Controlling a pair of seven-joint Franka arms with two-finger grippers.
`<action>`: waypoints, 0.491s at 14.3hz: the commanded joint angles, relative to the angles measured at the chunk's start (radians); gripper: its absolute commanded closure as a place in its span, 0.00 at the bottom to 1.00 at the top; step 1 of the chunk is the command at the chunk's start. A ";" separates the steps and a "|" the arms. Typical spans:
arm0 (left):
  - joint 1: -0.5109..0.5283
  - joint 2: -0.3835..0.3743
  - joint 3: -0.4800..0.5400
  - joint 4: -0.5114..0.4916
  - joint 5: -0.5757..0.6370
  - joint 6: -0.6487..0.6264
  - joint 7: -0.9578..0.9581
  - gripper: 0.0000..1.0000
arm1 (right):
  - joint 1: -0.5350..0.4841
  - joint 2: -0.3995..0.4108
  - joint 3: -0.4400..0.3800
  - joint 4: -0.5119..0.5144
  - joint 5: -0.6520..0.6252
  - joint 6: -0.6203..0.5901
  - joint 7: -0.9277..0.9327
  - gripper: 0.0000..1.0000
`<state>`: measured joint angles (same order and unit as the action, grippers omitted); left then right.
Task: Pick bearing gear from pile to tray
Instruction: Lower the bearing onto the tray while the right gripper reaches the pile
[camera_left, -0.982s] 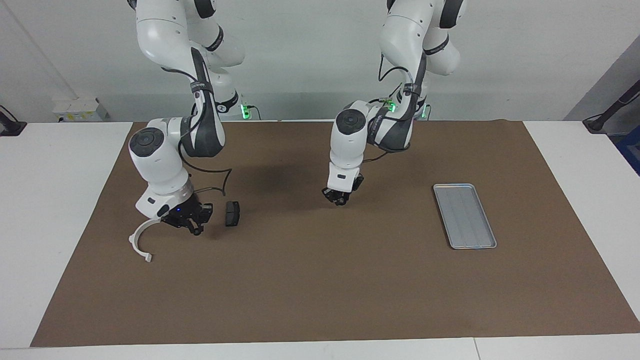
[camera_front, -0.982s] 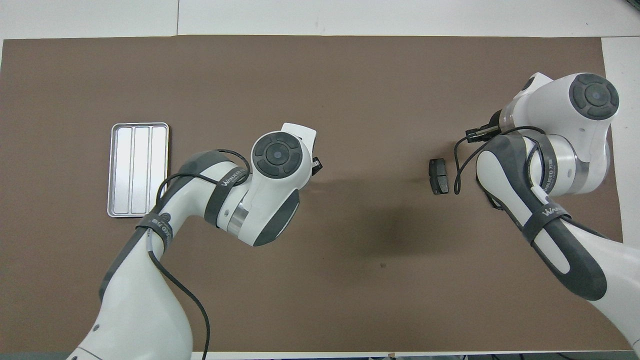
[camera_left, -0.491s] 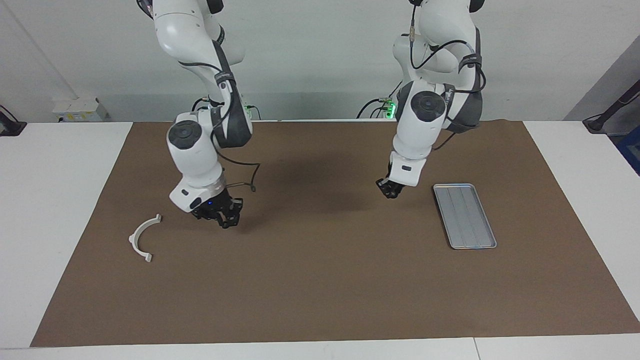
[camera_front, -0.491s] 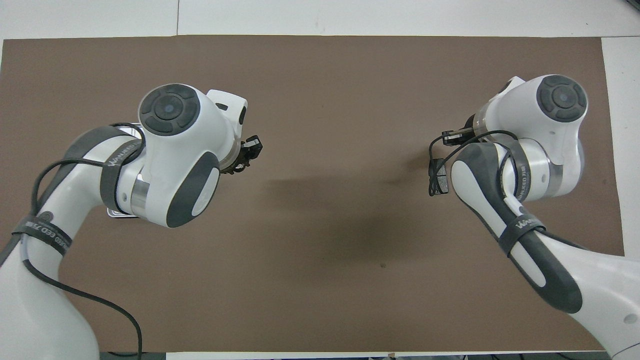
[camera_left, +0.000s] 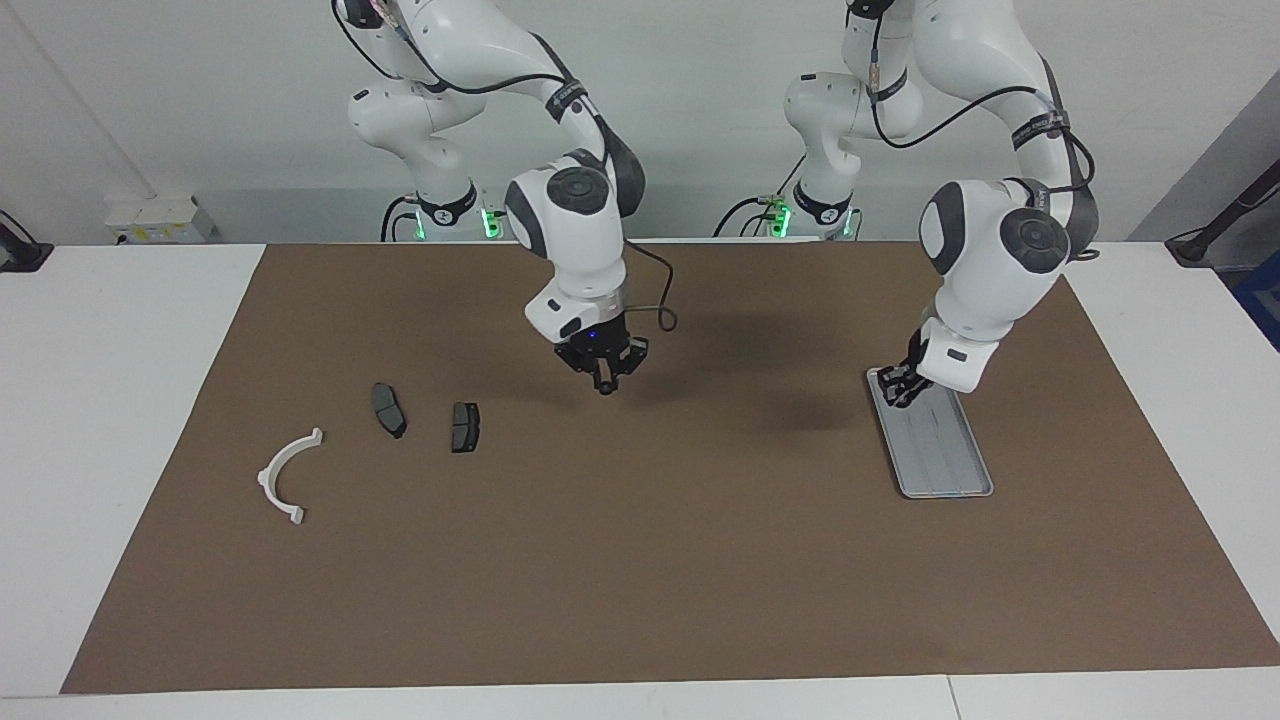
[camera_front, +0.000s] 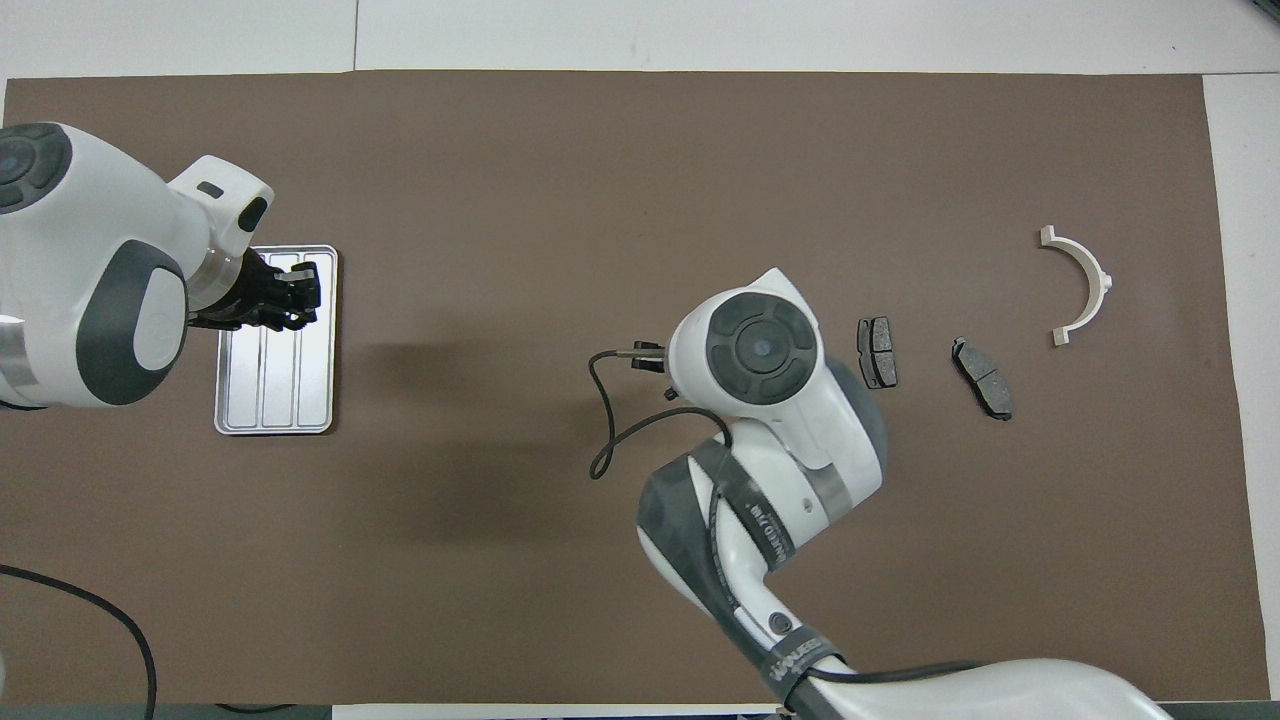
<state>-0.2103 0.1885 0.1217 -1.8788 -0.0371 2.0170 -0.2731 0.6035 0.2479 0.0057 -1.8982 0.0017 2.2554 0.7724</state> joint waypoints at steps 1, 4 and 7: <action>0.046 -0.069 -0.014 -0.147 0.013 0.150 0.060 0.98 | 0.096 0.020 -0.007 -0.015 0.008 0.007 0.111 1.00; 0.084 -0.084 -0.014 -0.213 0.014 0.236 0.106 0.97 | 0.116 0.089 -0.009 -0.015 -0.005 0.058 0.117 1.00; 0.091 -0.101 -0.014 -0.295 0.013 0.316 0.101 0.96 | 0.110 0.132 -0.009 -0.015 -0.008 0.110 0.113 1.00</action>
<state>-0.1327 0.1400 0.1196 -2.0897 -0.0371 2.2770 -0.1764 0.7258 0.3632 -0.0038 -1.9132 0.0006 2.3352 0.8911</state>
